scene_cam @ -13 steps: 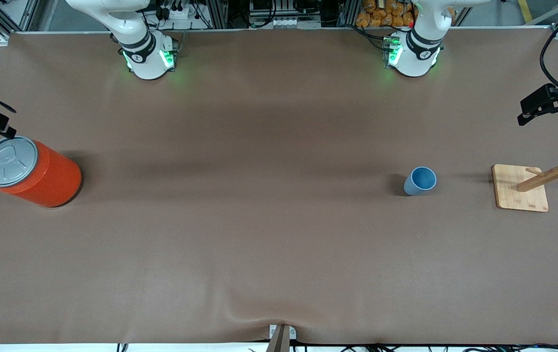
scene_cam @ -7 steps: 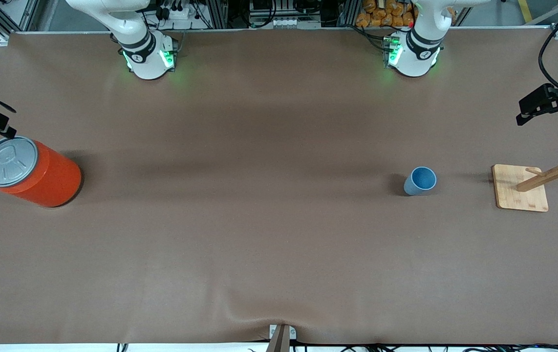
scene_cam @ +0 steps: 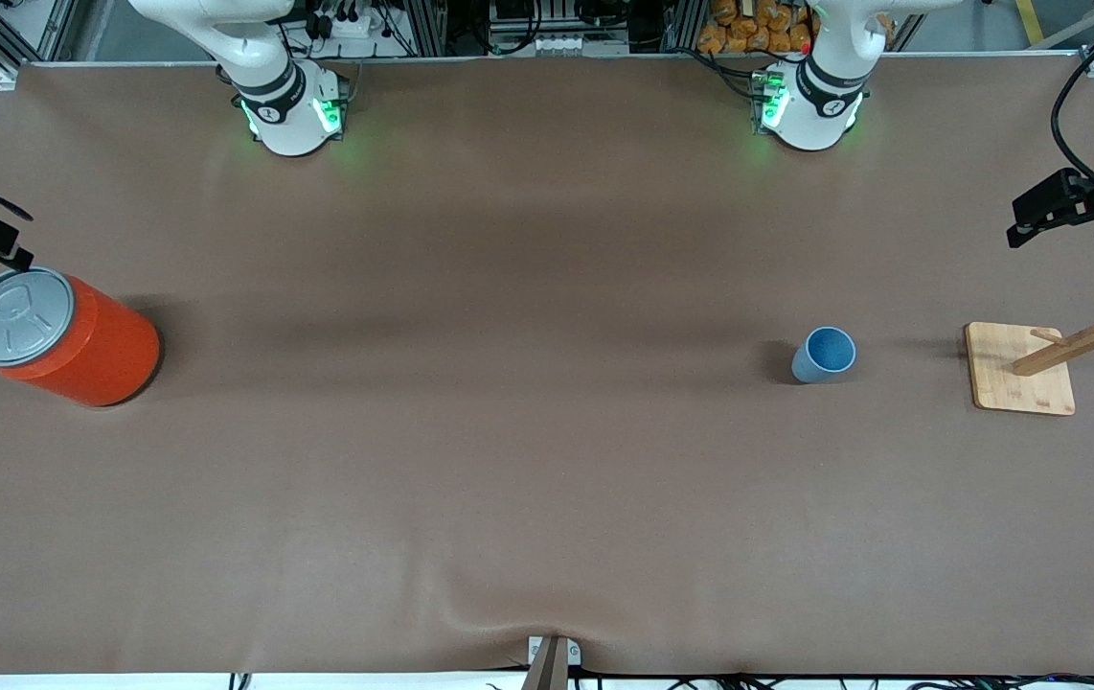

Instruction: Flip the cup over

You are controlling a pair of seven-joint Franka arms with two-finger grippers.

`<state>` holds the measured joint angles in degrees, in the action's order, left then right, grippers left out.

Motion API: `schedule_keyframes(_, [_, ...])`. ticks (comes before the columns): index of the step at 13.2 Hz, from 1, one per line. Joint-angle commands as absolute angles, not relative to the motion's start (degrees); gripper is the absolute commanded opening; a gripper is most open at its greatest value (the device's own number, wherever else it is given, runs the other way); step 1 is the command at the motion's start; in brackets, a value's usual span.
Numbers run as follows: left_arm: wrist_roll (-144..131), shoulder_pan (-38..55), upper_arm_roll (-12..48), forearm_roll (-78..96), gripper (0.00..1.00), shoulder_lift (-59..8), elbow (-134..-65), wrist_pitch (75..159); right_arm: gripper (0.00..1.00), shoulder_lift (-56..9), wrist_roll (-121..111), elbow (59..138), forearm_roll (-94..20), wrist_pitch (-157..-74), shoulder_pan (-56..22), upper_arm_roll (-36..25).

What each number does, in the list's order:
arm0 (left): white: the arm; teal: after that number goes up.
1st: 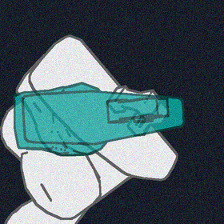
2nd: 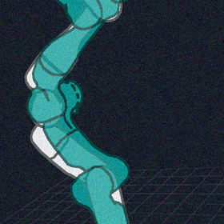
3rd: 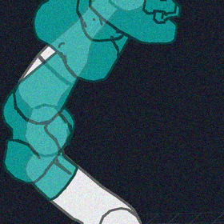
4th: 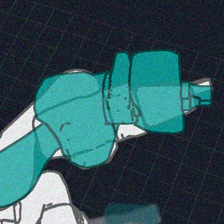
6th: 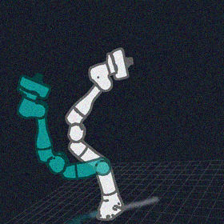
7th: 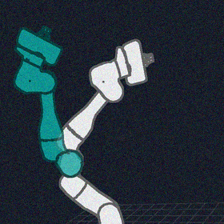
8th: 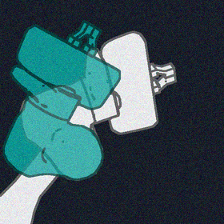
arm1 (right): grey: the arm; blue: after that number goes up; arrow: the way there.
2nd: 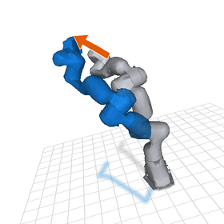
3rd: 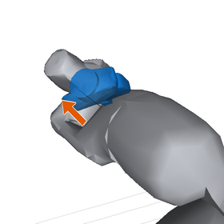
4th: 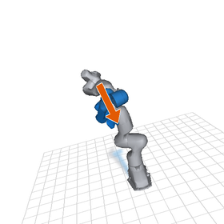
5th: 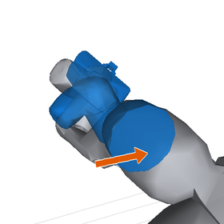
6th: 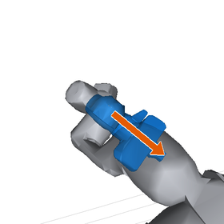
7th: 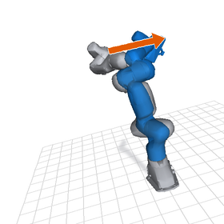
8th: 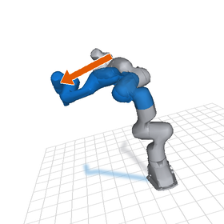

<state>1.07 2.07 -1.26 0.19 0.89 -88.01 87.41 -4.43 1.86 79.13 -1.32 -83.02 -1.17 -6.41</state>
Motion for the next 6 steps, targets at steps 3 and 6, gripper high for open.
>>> schedule_keyframes(3, [-1.3, 2.4, -1.6, 1.0, 1.00, 1.5, -88.1, 86.7, 1.00, -4.0, 2.8, 78.7, -1.1, -82.3, -1.2, -6.2])
schedule_keyframes(6, [-2.9, 2.4, -1.6, 1.0, 1.00, 1.5, -88.1, 86.7, 1.00, -4.0, 2.8, 78.7, -1.1, -82.3, -1.2, -6.2])
